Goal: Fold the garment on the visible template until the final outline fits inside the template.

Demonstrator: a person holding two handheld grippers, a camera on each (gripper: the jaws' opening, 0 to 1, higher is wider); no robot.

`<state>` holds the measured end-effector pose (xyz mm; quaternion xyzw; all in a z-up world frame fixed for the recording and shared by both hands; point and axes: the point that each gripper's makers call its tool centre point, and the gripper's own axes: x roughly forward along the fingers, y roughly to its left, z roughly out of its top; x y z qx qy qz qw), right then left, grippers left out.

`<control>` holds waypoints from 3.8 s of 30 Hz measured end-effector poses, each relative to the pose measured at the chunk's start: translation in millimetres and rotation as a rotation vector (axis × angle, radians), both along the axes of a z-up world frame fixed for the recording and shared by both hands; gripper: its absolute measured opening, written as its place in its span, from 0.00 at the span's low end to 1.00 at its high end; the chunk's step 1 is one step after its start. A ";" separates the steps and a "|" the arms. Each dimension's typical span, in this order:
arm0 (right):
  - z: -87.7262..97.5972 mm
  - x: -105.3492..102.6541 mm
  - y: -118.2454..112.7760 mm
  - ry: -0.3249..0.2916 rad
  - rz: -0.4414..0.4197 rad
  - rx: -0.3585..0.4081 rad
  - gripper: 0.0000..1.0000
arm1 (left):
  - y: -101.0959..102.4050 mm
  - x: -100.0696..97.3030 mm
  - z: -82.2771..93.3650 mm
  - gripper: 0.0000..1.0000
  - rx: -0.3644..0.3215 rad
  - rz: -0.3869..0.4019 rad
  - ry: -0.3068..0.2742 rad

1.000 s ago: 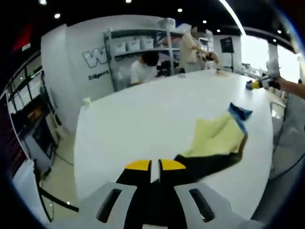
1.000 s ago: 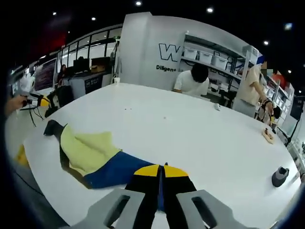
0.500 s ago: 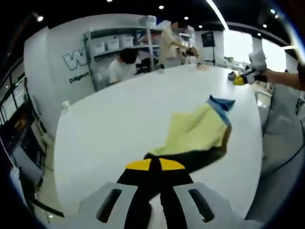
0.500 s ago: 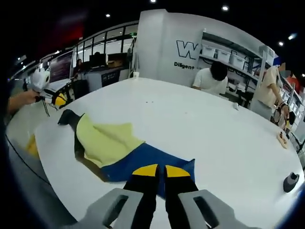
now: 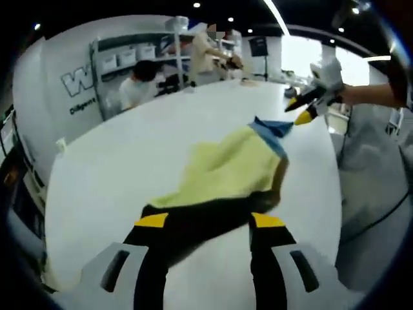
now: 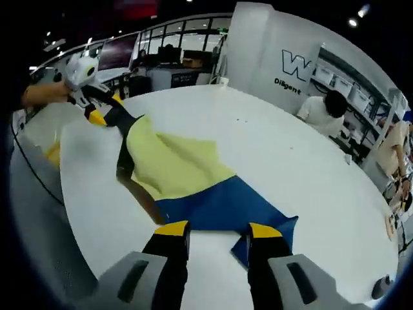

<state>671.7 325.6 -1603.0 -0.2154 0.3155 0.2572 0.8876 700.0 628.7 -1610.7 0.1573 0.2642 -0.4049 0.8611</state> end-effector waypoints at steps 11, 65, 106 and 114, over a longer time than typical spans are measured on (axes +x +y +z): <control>-36.9 -5.5 25.5 0.072 0.110 -0.033 0.31 | -34.4 -19.4 -43.8 0.46 0.092 -0.090 0.061; -76.2 9.7 3.7 0.092 0.096 -0.125 0.21 | -80.9 -26.3 -67.3 0.00 0.114 -0.184 0.112; -75.7 22.7 0.0 0.001 0.123 -0.285 0.19 | -70.8 -13.5 -52.1 0.00 0.077 -0.103 0.063; -73.8 17.4 17.2 -0.047 0.200 -0.317 0.13 | -67.6 -13.2 -57.0 0.00 0.080 -0.087 0.079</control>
